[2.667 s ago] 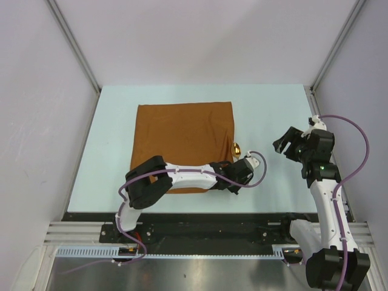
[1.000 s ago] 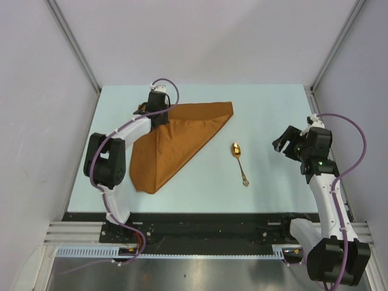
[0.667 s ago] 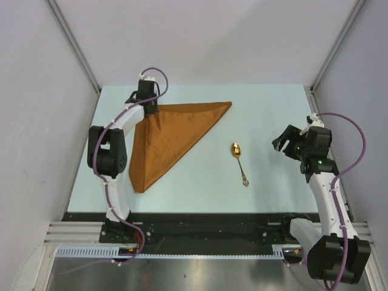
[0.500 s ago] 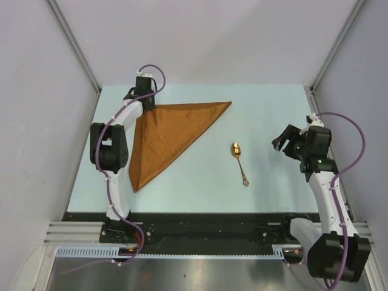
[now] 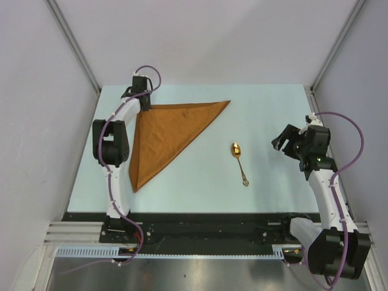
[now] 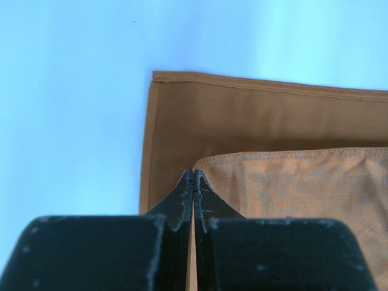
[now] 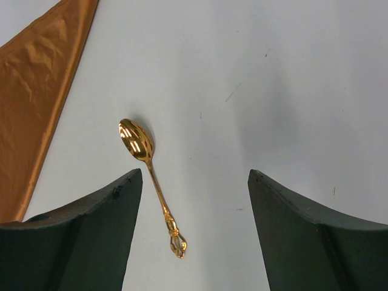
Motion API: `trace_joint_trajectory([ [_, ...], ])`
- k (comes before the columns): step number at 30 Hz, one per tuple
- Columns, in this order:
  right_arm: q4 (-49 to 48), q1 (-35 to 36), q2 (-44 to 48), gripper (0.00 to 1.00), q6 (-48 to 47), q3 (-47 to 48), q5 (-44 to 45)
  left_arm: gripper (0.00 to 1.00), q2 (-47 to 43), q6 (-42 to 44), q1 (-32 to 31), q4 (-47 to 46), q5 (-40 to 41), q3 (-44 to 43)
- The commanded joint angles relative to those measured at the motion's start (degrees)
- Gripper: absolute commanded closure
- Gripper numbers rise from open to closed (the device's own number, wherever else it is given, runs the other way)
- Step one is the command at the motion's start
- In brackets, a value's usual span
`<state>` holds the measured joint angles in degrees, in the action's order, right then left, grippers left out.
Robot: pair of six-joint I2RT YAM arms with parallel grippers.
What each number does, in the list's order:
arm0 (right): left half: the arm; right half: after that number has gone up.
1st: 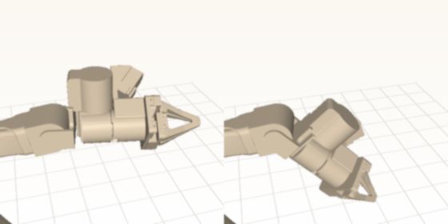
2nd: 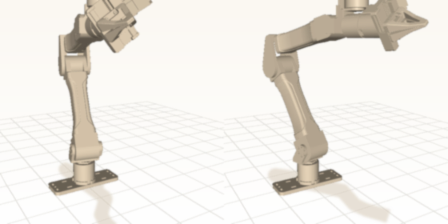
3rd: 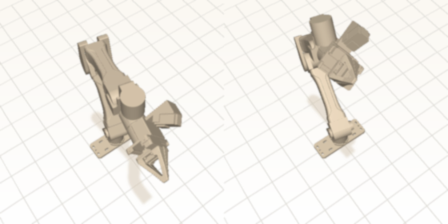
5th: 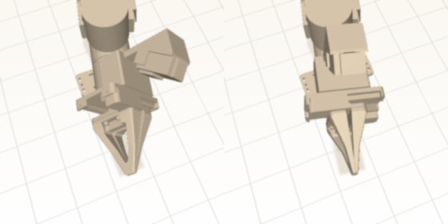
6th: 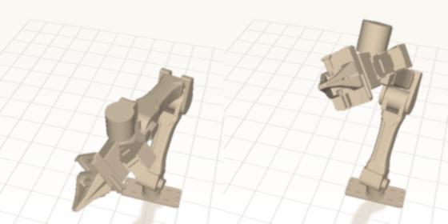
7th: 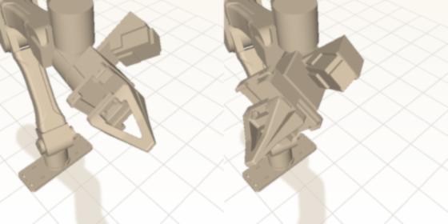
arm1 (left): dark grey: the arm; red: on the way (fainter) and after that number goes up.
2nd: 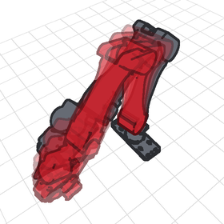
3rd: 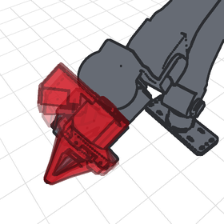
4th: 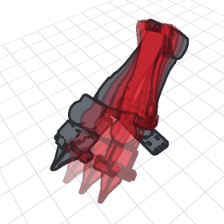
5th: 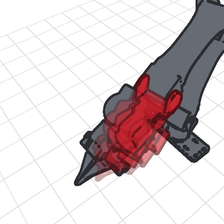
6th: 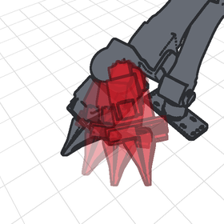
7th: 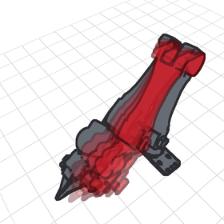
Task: Fold the napkin, place the utensils inside, and roll it up
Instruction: Fold the napkin at the center of the board.
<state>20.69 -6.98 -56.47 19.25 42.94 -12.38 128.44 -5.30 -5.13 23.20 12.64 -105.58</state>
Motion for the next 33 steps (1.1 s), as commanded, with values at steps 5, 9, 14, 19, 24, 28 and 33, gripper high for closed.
trace_joint_trajectory([
  [5, -2.23, -0.05, -0.75, 0.24, -0.35, 0.65, 0.25, 1.00, 3.48, 1.78, 1.43, 0.35, -1.83, -7.09],
  [9, -2.32, -0.05, -1.01, 0.24, -0.26, 0.74, 0.25, 1.00, 4.97, 2.49, 1.52, 0.53, -2.01, -8.93],
  [14, -2.14, -0.05, -1.19, 0.24, -0.26, 0.66, 0.43, 1.00, 7.60, 3.80, 1.61, 1.41, -2.10, -12.54],
  [19, -2.23, 0.21, -1.54, 0.24, 0.00, 0.66, 0.60, 1.00, 8.75, 3.89, 2.22, 1.24, -1.83, -13.60],
  [24, -2.49, 0.65, -1.98, 0.24, 0.26, 0.83, 0.78, 1.00, 9.72, 4.60, 2.40, 0.71, -1.92, -14.39],
  [28, -2.76, 1.36, -2.33, 0.24, 0.53, 0.92, 1.22, 1.00, 10.07, 4.16, 2.75, 1.58, -2.10, -15.36],
  [33, -3.37, 2.24, -3.21, 0.24, 0.79, 0.92, 1.40, 0.90, 7.00, 2.67, 2.84, 1.58, -3.59, -10.97],
])
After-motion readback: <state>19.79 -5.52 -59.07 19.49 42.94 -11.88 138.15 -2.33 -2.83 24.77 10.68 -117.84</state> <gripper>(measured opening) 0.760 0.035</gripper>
